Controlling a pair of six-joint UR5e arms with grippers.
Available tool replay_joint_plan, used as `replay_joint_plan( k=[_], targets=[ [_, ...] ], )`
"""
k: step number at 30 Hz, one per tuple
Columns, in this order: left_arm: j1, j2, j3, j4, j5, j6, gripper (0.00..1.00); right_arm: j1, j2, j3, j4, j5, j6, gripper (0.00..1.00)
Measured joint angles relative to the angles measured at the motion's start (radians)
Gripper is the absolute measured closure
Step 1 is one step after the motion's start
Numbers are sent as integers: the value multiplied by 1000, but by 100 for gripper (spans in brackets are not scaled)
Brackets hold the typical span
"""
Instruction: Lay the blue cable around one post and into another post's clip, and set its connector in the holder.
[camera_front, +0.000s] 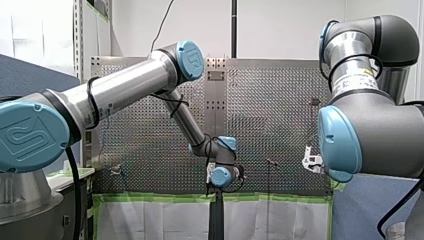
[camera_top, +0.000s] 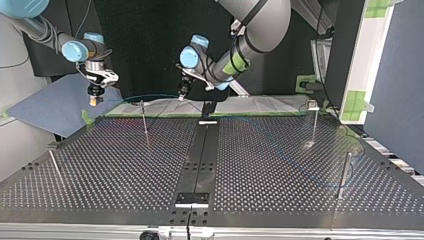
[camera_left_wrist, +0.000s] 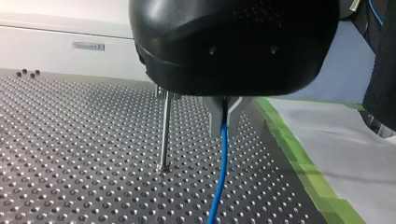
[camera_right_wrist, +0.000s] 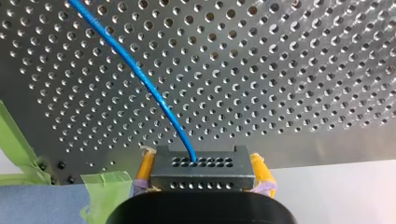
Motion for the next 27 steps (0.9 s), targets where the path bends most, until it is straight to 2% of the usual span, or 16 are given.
replay_joint_plan(
  k=[8, 22, 27],
  targets=[
    [10, 0, 22, -22, 12, -27, 100, -11, 0, -18, 14, 0, 12, 100],
    [11, -2, 32, -28, 36, -35, 100, -11, 0, -23, 14, -8, 13, 100],
    [16, -2, 39, -29, 40, -53, 100, -10, 0, -27, 17, -8, 14, 100]
  ],
)
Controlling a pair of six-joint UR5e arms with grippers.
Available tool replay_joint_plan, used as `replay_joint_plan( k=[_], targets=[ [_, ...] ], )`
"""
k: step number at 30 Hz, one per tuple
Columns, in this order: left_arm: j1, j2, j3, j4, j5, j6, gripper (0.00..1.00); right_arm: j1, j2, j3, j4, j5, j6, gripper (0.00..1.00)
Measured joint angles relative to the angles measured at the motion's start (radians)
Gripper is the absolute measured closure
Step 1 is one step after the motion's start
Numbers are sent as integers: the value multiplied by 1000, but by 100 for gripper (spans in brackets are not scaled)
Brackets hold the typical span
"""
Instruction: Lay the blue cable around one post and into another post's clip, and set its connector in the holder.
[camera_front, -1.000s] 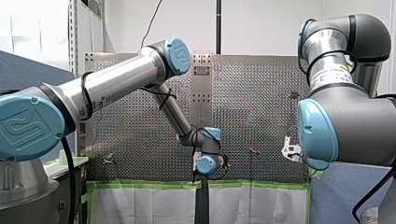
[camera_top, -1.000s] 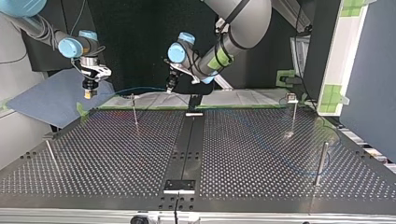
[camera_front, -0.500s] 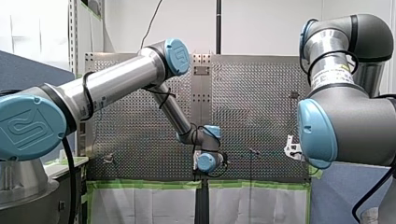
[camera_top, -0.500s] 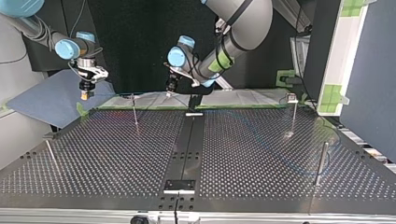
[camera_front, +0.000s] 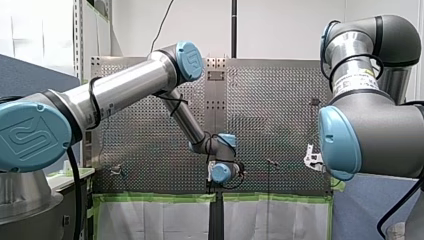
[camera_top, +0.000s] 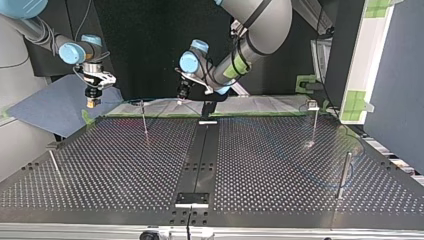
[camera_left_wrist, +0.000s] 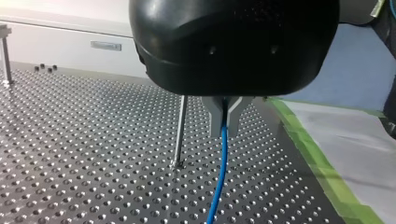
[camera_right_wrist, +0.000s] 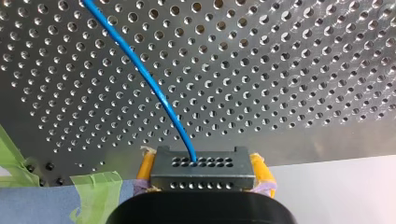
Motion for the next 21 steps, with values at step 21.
replay_joint_plan(
  k=[21],
  targets=[
    [12, -65, 125, -114, -2, -11, 100, -2, 0, -6, -1, -2, 2, 100]
  ],
)
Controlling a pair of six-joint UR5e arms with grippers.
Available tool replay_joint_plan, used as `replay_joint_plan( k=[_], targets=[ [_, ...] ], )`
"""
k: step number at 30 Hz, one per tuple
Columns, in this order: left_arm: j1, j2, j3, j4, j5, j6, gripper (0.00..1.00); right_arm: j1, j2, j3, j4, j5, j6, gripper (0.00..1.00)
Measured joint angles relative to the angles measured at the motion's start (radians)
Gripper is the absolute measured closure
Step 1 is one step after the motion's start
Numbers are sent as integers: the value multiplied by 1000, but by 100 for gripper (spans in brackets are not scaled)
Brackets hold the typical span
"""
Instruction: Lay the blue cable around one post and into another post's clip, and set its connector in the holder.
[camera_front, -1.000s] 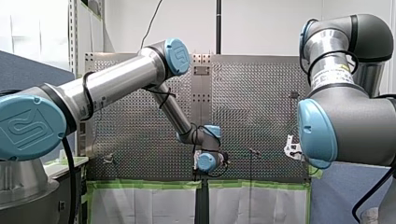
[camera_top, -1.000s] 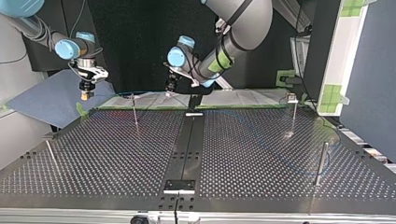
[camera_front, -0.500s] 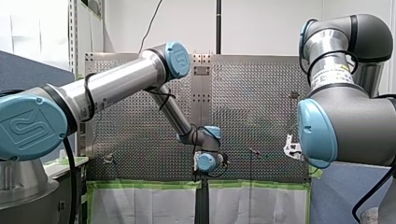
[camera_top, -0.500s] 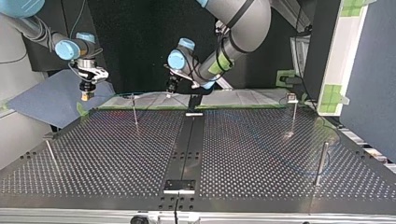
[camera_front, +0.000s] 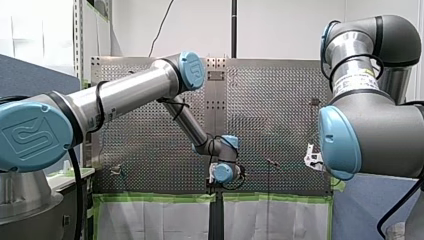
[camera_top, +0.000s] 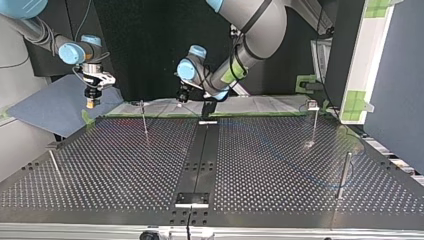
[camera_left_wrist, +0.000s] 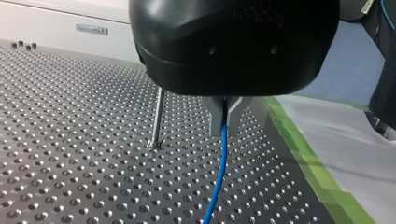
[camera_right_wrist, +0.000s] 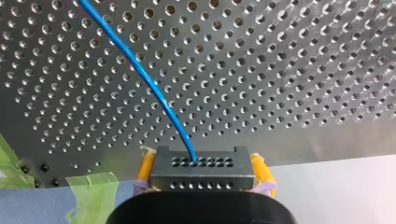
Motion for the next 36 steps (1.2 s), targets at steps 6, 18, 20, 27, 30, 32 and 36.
replay_joint_plan(
  k=[6, 18, 20, 27, 30, 32, 36],
  targets=[
    [-3, 1, 4, -5, -4, 2, 100, 0, 0, -3, 13, 5, -7, 100],
    [-60, 1, 5, -18, -55, 75, 100, 6, 0, -3, 48, 44, -38, 100],
    [-69, 1, 5, -22, -57, 81, 100, 7, 0, -3, 56, 51, -50, 100],
    [-92, 20, 4, -42, -50, 85, 100, 2, -1, -3, 67, 62, -70, 100],
    [-95, 36, 4, -54, -42, 85, 100, -3, -1, -3, 66, 56, -69, 100],
    [-95, 46, 4, -60, -39, 84, 100, -7, -2, -3, 65, 47, -66, 100],
    [-87, 63, 4, -64, -36, 81, 100, -14, -2, -4, 61, 32, -53, 100]
  ],
)
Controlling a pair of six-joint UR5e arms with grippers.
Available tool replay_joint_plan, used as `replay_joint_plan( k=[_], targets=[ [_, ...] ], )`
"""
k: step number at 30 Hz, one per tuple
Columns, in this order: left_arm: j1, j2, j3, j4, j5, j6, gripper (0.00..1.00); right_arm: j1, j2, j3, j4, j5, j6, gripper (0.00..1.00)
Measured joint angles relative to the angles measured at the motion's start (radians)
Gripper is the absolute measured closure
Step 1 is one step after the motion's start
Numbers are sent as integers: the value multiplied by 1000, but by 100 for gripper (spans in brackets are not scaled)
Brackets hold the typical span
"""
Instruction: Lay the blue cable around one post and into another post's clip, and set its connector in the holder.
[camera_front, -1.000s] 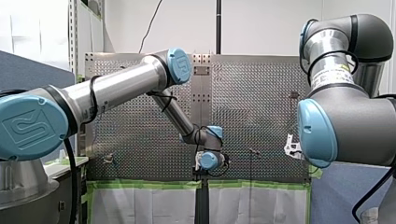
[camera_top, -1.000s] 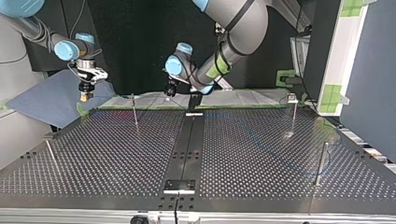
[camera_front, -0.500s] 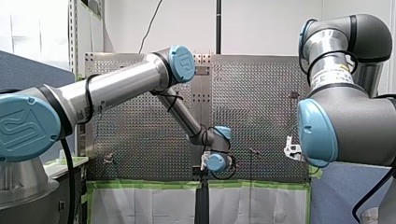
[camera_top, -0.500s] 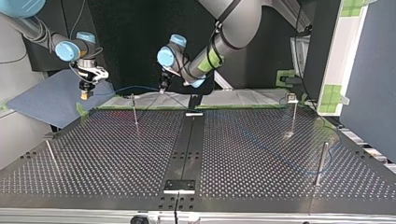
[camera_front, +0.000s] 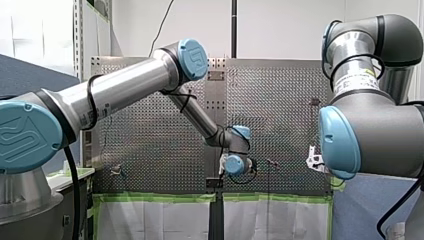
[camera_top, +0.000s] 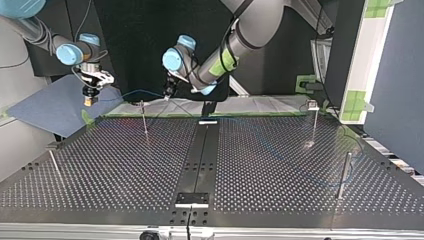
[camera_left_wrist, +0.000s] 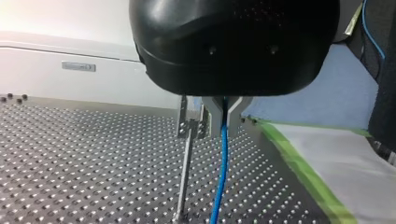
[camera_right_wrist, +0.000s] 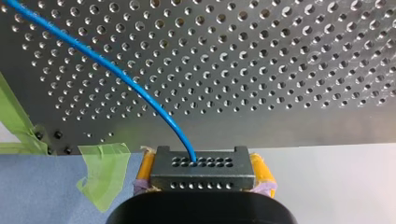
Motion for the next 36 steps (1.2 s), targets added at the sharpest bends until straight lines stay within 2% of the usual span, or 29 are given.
replay_joint_plan(
  k=[8, 11, 23, 36],
  targets=[
    [14, 3, 0, 0, 0, -20, 100, -9, 0, -6, -11, -10, 39, 100],
    [20, 3, 0, 0, 3, -31, 100, -10, 0, -9, -10, -10, 48, 100],
    [47, -1, -10, 1, 34, -58, 100, -11, 0, -11, -13, -9, 62, 100],
    [67, -43, -13, 9, 51, -59, 100, -6, 0, -11, -15, -9, 66, 100]
  ],
)
